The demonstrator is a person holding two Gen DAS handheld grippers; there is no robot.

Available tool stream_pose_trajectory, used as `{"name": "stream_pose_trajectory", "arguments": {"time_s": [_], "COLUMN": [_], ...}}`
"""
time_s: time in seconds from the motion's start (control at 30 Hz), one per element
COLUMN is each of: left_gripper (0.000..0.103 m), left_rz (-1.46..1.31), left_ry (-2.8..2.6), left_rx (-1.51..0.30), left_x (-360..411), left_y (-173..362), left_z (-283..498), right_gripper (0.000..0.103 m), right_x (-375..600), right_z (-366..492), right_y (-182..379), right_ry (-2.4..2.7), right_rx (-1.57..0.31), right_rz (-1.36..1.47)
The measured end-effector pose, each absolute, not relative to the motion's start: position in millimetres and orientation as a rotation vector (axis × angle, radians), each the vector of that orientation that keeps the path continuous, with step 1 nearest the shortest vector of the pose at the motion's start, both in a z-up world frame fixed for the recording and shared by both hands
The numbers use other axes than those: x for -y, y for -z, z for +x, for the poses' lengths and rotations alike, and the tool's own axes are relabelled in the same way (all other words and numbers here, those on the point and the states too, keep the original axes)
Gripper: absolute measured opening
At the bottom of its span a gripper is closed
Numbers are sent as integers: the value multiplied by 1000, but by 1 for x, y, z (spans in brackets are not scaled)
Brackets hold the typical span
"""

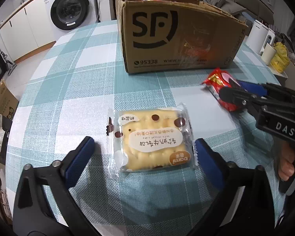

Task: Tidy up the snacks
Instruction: 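Grasp the cream cracker pack with the left gripper while the right grasps the red Oreo pack, then lift both packs and lower them into the box with both grippers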

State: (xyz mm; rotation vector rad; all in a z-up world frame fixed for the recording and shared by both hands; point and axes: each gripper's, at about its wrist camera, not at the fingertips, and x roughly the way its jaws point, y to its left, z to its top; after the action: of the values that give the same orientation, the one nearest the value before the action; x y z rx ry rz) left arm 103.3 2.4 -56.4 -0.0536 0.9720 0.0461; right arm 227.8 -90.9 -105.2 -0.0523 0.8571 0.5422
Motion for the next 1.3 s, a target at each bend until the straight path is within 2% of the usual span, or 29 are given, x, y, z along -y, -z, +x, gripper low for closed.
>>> {"name": "stream_pose_trajectory", "arguments": {"time_s": [0.23, 0.33, 0.63, 1.3], "left_gripper": [67, 64, 59, 59], "left_rz": [-70, -78, -113, -107], "left_ry": [-34, -22, 24, 73], "left_rx": [-949, -940, -907, -774], "left_x": [-7, -6, 0, 14], "left_y": [50, 47, 37, -31], "left_z": [99, 98, 93, 92], "right_gripper": [45, 45, 45, 45], "right_x": [98, 101, 112, 139], "right_z": [219, 216, 209, 193], "right_y": [104, 103, 98, 47], "right_ry": [-546, -553, -555, -548], "right_rx": [-852, -848, -832, -714], "right_rz": [-27, -15, 4, 36]}}
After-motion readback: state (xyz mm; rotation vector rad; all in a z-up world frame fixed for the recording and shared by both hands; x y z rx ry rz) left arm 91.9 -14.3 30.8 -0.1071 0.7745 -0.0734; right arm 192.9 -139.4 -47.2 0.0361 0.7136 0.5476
